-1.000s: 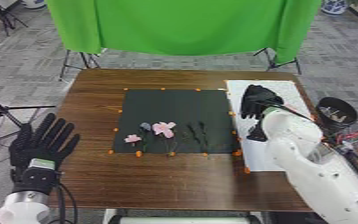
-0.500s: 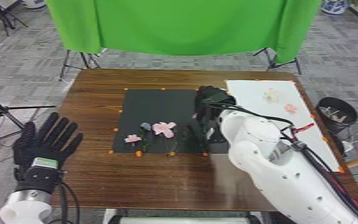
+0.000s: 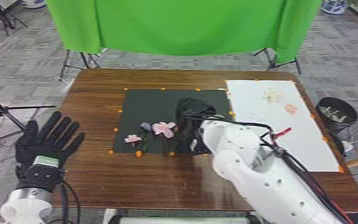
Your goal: Arrange flowers
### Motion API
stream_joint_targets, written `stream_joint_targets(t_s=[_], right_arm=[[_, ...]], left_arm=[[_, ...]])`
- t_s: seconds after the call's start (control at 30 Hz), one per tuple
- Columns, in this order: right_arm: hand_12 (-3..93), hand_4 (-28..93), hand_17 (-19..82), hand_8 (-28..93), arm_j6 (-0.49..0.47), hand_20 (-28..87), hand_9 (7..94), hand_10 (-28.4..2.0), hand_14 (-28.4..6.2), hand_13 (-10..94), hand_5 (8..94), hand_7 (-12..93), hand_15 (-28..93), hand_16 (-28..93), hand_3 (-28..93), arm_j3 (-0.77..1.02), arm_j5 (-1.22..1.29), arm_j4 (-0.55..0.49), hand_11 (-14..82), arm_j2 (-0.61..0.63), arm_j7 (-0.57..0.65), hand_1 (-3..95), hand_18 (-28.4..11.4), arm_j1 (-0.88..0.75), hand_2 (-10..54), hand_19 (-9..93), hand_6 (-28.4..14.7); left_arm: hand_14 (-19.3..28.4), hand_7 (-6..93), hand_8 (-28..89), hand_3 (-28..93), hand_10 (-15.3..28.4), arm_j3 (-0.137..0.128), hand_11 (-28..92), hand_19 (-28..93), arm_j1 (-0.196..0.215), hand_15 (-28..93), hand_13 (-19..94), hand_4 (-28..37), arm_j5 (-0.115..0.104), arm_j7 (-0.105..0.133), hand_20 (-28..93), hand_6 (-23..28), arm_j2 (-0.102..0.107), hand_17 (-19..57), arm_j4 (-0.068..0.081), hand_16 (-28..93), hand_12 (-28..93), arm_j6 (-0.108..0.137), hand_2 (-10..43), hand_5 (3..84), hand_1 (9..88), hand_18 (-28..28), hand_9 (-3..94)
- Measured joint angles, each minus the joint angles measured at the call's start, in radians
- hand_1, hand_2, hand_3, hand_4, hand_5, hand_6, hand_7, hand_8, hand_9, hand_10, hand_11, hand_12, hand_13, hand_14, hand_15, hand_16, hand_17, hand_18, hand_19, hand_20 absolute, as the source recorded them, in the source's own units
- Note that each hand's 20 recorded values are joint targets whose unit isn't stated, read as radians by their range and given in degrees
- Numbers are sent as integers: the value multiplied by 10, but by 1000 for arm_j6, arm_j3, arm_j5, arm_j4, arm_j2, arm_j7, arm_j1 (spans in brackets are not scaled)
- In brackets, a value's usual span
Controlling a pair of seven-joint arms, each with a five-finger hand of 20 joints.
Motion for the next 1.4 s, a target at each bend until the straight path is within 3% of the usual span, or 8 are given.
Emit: stream_joint_targets(t_s=[0.23, 0.63, 0.8, 0.87, 0.97, 1.23, 1.4], right_arm=[[176, -283, 331, -121, -5, 341, 673, -123, -68, 699, 624, 213, 569, 325, 704, -2, 0, 8, 168, -6, 1, 574, -225, -4, -95, 799, -9], [159, -283, 315, -128, -17, 330, 589, -147, -89, 672, 552, 188, 585, 292, 741, 46, 15, -22, 143, 0, 15, 509, -229, -21, -95, 792, -32], [152, -283, 302, -121, 58, 312, 532, -155, -109, 640, 520, 175, 604, 242, 768, 117, 19, -33, 125, 40, 53, 478, -228, -23, -95, 776, -43], [139, -283, 289, -115, 110, 279, 462, -165, -122, 611, 467, 160, 578, 178, 787, 146, 19, -25, 93, 74, 84, 458, -222, -20, -95, 743, -56], [129, -283, 279, -112, 144, 252, 399, -173, -132, 583, 409, 147, 556, 155, 795, 192, 21, 8, 84, 140, 134, 450, -221, -12, -95, 724, -69], [119, -283, 275, -114, 136, 240, 349, -169, -131, 560, 365, 150, 567, 147, 795, 272, 116, 198, 90, 293, 227, 466, -221, 34, -95, 733, -68], [113, -283, 274, -116, 57, 238, 352, -162, -130, 560, 369, 153, 569, 140, 787, 293, 142, 292, 98, 299, 242, 470, -222, 64, -95, 743, -64]], left_arm=[[160, 138, -92, 704, 158, -1, 191, 375, -1, 349, 213, -283, 0, -4, 76, 91, 0, -97, 0, -65, 111, 1, 135, 385, 266, 153, 319], [160, 139, -92, 707, 158, 3, 191, 376, -4, 351, 211, -283, -1, 1, 75, 91, 0, -97, 0, -65, 111, 0, 132, 384, 265, 153, 318], [161, 139, -92, 706, 158, 3, 189, 376, -1, 351, 211, -283, -2, 10, 74, 91, -1, -97, -1, -66, 111, 0, 132, 384, 266, 153, 316], [160, 138, -92, 706, 158, 3, 190, 374, 1, 351, 211, -283, -2, 15, 74, 92, -1, -96, -1, -66, 111, 0, 132, 384, 266, 152, 317], [161, 139, -93, 707, 158, 3, 190, 374, 7, 351, 211, -283, -3, 26, 74, 91, -1, -96, -3, -66, 112, 0, 131, 384, 266, 152, 316], [160, 140, -93, 709, 158, -6, 191, 374, 24, 351, 211, -283, -11, 42, 75, 91, -1, -96, -4, -66, 112, 1, 127, 383, 271, 152, 316], [160, 141, -93, 708, 158, -5, 192, 374, 22, 352, 212, -283, -12, 43, 75, 92, -1, -96, -4, -66, 112, 1, 126, 384, 273, 153, 317]])
